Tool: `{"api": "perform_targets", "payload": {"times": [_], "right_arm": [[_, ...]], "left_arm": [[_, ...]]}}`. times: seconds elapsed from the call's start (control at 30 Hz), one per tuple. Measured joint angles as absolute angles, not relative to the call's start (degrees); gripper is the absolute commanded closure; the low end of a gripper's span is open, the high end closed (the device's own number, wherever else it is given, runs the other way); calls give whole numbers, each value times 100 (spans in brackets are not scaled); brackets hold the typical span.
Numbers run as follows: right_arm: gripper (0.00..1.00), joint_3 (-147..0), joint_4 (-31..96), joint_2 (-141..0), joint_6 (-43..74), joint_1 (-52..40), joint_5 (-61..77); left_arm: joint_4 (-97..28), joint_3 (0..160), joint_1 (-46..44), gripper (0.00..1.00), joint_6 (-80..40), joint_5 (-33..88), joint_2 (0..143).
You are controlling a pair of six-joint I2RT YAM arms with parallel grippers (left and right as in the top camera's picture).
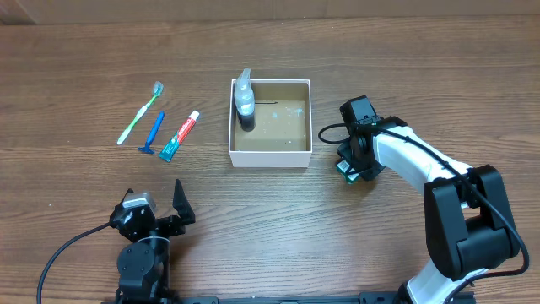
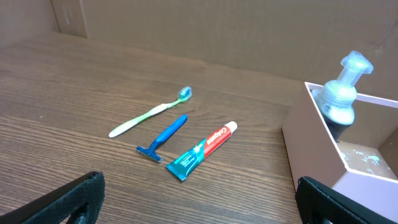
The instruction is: Pack container
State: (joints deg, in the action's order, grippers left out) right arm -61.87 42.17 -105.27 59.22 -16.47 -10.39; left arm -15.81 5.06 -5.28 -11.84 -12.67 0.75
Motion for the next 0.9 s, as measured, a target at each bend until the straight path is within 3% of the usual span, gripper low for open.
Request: {"api": "perform_targets", "payload": {"times": [0.1, 0.47, 0.9], "right_arm": [[60, -6187, 4193, -10527, 5697, -1647, -1052], [59, -6386, 4759, -10549, 4799, -1627, -854], [58, -9515, 6882, -10645, 2893, -1616, -165]], "left_arm": [[-1584, 506, -528, 0, -1181, -1269, 75], [-1581, 506, -528, 0, -1184, -1269, 75], [-1584, 506, -528, 0, -1184, -1269, 75]]}}
